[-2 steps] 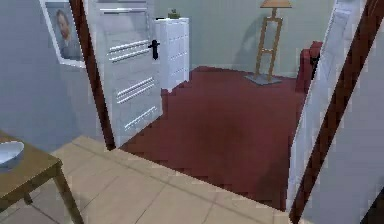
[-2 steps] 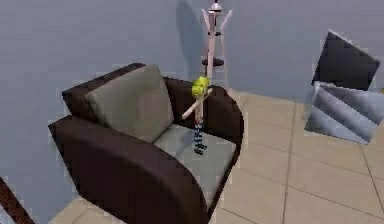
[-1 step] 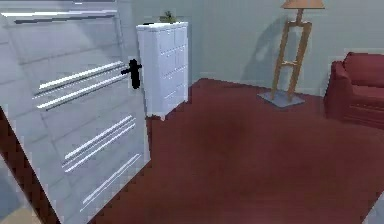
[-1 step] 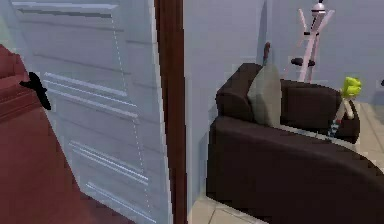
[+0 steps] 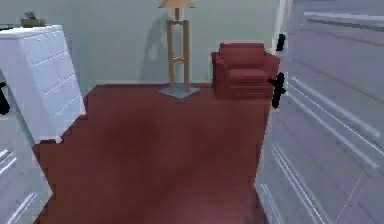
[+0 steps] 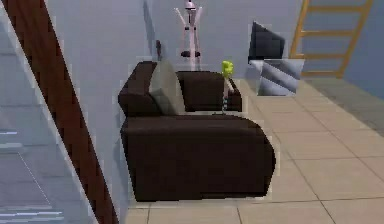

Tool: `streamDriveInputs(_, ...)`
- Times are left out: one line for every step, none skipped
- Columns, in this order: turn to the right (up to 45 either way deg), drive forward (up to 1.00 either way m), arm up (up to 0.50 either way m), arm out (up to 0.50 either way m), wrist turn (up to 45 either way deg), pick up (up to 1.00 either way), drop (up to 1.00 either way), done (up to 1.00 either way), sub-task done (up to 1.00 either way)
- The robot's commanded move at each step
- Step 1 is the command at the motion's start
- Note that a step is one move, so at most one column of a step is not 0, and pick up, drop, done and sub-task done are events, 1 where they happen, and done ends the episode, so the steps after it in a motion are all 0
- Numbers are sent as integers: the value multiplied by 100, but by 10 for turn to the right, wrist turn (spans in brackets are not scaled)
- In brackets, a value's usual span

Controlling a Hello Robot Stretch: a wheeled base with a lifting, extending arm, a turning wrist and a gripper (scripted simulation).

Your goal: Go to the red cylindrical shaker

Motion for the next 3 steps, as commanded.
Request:
streamDriveInputs(0,100,0,0,0,0,0,0,0)
streamDriveInputs(30,0,0,0,0,0,0,0,0)
streamDriveInputs(0,55,0,0,0,0,0,0,0)
